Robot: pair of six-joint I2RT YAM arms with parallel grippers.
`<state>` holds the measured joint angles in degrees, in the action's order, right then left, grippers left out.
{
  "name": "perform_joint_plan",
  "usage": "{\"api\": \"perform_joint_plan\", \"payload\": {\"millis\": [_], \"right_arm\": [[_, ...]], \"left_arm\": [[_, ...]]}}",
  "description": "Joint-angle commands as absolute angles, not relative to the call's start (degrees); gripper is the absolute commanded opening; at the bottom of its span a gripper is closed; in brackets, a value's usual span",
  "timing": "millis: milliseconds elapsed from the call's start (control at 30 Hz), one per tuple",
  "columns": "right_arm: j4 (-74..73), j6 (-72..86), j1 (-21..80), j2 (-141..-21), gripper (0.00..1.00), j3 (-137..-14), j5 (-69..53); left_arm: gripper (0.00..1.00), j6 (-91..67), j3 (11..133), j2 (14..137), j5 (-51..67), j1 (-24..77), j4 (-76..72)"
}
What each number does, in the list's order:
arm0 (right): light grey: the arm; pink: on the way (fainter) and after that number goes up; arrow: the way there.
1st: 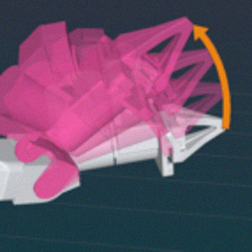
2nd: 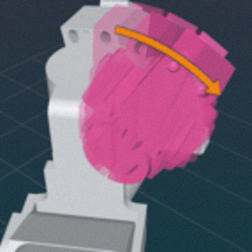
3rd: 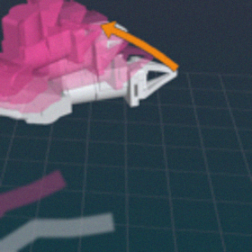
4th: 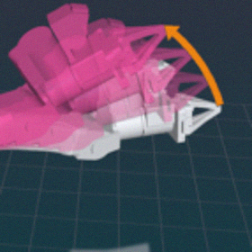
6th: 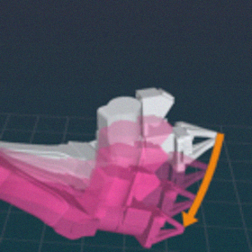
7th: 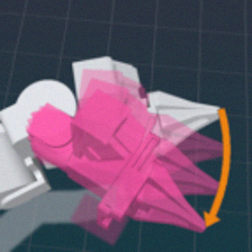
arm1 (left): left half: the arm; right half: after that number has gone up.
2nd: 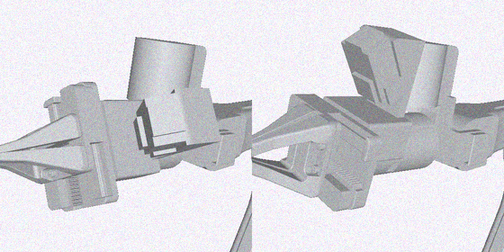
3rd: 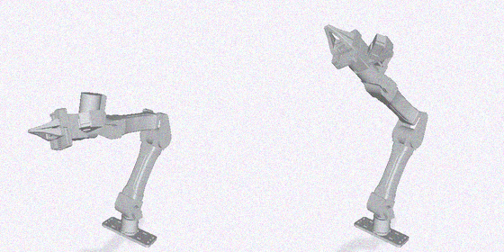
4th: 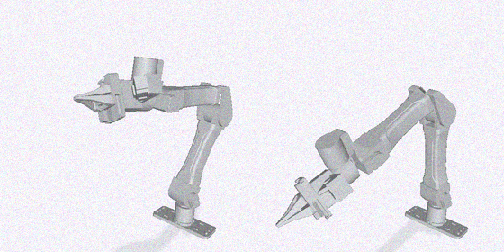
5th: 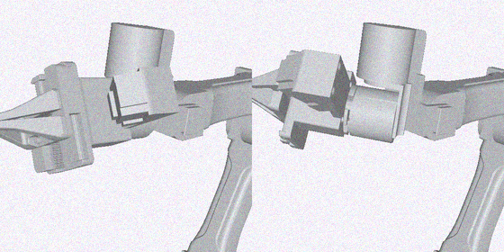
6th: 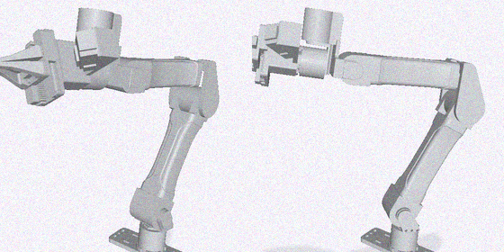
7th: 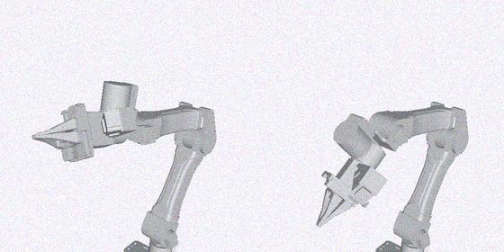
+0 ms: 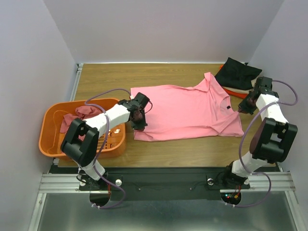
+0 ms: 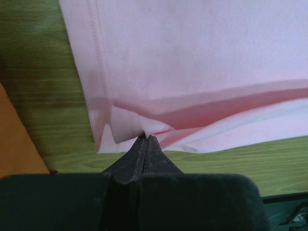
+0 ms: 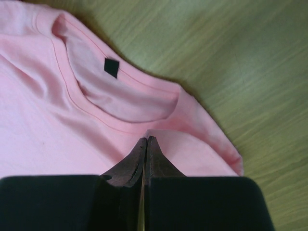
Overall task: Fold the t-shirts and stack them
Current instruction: Fold the tshirt
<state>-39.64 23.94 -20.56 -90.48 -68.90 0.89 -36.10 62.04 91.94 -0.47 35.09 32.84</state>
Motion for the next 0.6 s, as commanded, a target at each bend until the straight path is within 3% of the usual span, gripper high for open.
{"api": "perform_joint_plan", "payload": {"millis": [0,567], "right_arm": [[-36.5,21.6,-20.0,-93.4,0.0,-74.0,1.2],[-35.4,21.1,-16.4,-103.6,0.0,-80.2,0.4]], "left_arm": [[0.0,-36.0,64.9,92.3,-0.4,34.2,33.9],[0.0,-38.1,67.1,93.3,-4.4,33.3,38.9]]}}
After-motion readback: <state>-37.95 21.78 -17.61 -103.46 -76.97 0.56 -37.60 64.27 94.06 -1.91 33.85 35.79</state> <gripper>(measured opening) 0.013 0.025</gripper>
